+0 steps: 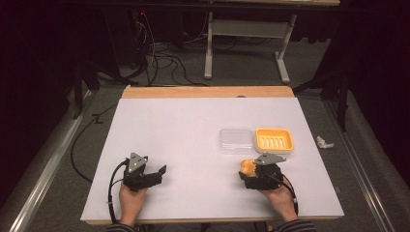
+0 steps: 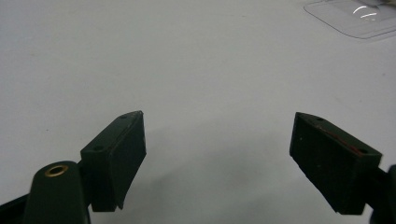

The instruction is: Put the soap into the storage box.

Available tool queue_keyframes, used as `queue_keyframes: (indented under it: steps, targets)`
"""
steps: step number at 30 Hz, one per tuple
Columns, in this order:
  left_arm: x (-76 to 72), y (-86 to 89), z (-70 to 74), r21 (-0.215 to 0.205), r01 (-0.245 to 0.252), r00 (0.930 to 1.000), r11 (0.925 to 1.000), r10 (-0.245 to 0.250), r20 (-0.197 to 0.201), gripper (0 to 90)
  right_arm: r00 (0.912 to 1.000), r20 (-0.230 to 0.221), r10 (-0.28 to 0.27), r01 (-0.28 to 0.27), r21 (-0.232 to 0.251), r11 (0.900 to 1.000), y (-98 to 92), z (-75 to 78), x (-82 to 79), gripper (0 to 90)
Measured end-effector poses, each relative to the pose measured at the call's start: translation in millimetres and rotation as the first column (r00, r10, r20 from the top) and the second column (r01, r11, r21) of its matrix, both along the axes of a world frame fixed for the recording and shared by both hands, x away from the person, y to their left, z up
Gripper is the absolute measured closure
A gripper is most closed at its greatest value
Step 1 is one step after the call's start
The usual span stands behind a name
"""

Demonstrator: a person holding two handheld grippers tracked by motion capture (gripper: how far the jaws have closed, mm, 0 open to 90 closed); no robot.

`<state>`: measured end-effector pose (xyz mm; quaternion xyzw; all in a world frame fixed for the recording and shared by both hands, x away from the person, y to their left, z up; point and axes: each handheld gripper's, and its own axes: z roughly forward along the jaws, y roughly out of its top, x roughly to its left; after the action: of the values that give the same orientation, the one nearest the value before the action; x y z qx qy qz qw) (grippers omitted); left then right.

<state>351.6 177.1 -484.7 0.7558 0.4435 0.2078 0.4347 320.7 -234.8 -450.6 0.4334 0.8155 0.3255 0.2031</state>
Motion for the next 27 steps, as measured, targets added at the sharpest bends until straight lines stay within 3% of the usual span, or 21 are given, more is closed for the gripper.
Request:
queue_keyframes:
  steps: [9,27]
  targets:
    - [-0.1,0.3,0.0,-0.005,-0.002,1.0,1.0,0.002,0.001,18.8,0.9997,0.016,-0.017,0.017,0.01,1.0,-8.9,7.2,-1.3,26.2]
    - [0.1,1.1,0.1,-0.007,0.001,1.0,1.0,-0.001,-0.002,18.6,0.9946,0.025,-0.101,0.099,0.081,0.992,-37.2,14.6,-2.7,26.2]
